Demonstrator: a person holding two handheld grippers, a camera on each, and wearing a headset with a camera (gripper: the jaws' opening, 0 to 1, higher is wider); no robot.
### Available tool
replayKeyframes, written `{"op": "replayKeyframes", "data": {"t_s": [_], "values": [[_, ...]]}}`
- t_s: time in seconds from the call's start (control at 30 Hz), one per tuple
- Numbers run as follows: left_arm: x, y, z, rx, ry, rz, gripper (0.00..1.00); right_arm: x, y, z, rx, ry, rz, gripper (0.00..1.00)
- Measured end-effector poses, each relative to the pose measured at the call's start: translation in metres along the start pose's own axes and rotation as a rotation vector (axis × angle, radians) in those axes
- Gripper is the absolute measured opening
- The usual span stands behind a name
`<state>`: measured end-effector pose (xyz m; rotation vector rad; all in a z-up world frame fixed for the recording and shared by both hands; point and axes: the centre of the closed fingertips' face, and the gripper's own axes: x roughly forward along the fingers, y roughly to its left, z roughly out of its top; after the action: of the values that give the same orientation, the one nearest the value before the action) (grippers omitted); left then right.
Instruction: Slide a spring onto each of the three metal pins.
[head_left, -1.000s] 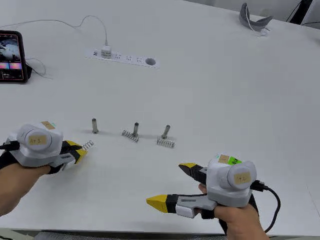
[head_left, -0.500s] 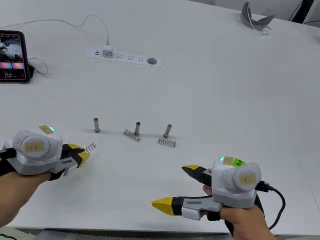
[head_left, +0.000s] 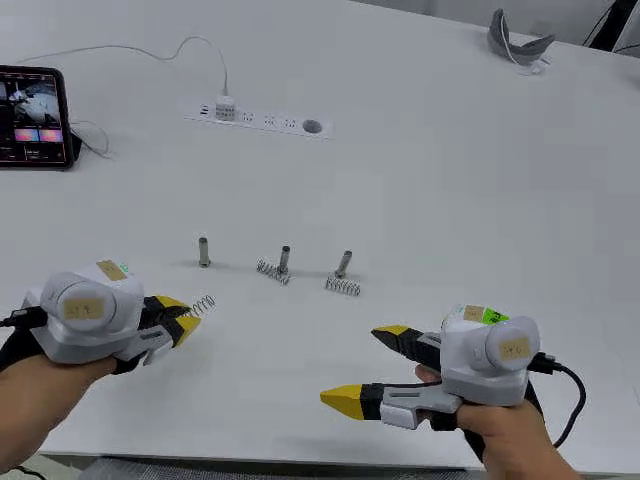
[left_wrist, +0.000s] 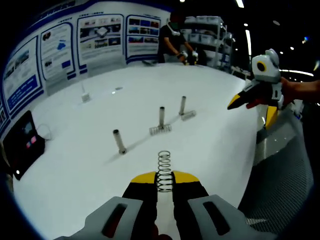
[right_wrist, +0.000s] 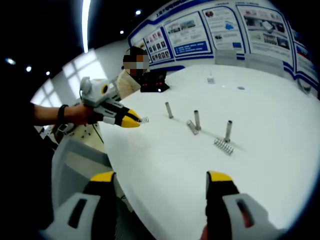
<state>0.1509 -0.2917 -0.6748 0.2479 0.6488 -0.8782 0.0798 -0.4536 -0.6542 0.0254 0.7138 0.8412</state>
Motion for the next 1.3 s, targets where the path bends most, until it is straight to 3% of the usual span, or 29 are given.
{"op": "replayKeyframes", "data": {"t_s": [0.3, 0.63, 0.83, 1.3], "values": [[-0.001, -0.014, 0.022, 0.043, -0.034, -0.035, 0.10, 0.009, 0.004, 0.013, 0.019, -0.033, 0.037, 0.69], [0.003, -0.025, 0.031, 0.085, -0.049, -0.080, 0.10, 0.014, 0.012, 0.033, 0.071, -0.091, 0.099, 0.60], [0.006, -0.037, 0.035, 0.105, -0.056, -0.110, 0.10, 0.020, 0.014, 0.039, 0.087, -0.106, 0.119, 0.56], [0.009, -0.077, 0.044, 0.160, -0.068, -0.197, 0.10, 0.031, 0.024, 0.054, 0.173, -0.174, 0.185, 0.39]]}}
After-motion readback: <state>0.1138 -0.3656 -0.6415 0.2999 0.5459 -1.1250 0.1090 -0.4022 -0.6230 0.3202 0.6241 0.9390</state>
